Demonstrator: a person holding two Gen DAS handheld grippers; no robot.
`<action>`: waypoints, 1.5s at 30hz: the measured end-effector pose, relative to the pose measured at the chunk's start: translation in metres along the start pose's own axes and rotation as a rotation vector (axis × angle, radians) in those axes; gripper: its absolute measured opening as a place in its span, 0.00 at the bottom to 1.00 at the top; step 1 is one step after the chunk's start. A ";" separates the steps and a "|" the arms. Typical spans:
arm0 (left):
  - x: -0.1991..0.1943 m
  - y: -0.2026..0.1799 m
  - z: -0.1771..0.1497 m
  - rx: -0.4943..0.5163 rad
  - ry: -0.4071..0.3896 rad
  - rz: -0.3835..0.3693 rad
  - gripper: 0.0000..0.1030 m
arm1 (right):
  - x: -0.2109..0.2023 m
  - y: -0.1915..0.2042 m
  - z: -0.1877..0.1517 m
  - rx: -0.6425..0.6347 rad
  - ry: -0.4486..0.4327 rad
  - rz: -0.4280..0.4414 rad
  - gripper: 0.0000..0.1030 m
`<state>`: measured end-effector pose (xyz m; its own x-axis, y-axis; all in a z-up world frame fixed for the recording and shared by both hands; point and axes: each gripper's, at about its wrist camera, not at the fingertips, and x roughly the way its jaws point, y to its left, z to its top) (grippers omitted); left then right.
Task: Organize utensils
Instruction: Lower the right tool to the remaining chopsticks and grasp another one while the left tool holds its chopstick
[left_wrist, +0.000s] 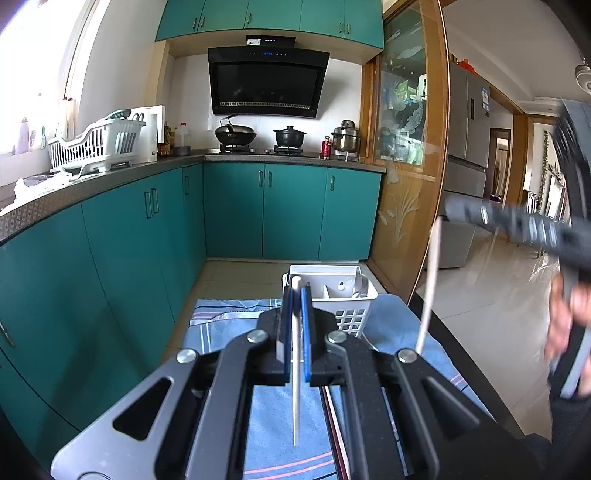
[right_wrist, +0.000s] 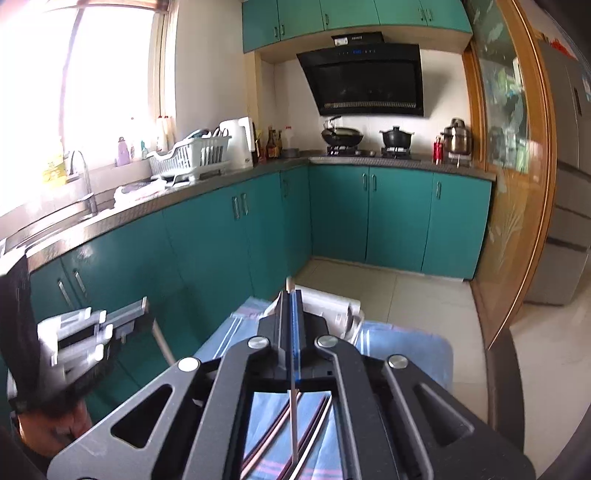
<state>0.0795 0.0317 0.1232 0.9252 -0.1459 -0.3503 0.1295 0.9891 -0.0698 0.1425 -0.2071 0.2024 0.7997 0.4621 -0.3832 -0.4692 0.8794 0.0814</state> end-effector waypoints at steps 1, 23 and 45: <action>0.000 0.002 0.000 -0.006 0.000 -0.001 0.04 | 0.004 -0.001 0.014 0.003 -0.006 -0.008 0.01; 0.006 0.021 0.000 -0.053 0.018 -0.022 0.04 | 0.203 -0.070 -0.167 -0.187 0.629 -0.115 0.47; 0.011 0.026 -0.003 -0.072 0.030 -0.023 0.04 | 0.246 -0.124 -0.172 0.009 0.631 -0.079 0.04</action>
<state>0.0926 0.0562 0.1149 0.9112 -0.1701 -0.3753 0.1236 0.9817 -0.1449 0.3337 -0.2223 -0.0600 0.4557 0.2421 -0.8566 -0.4124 0.9102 0.0378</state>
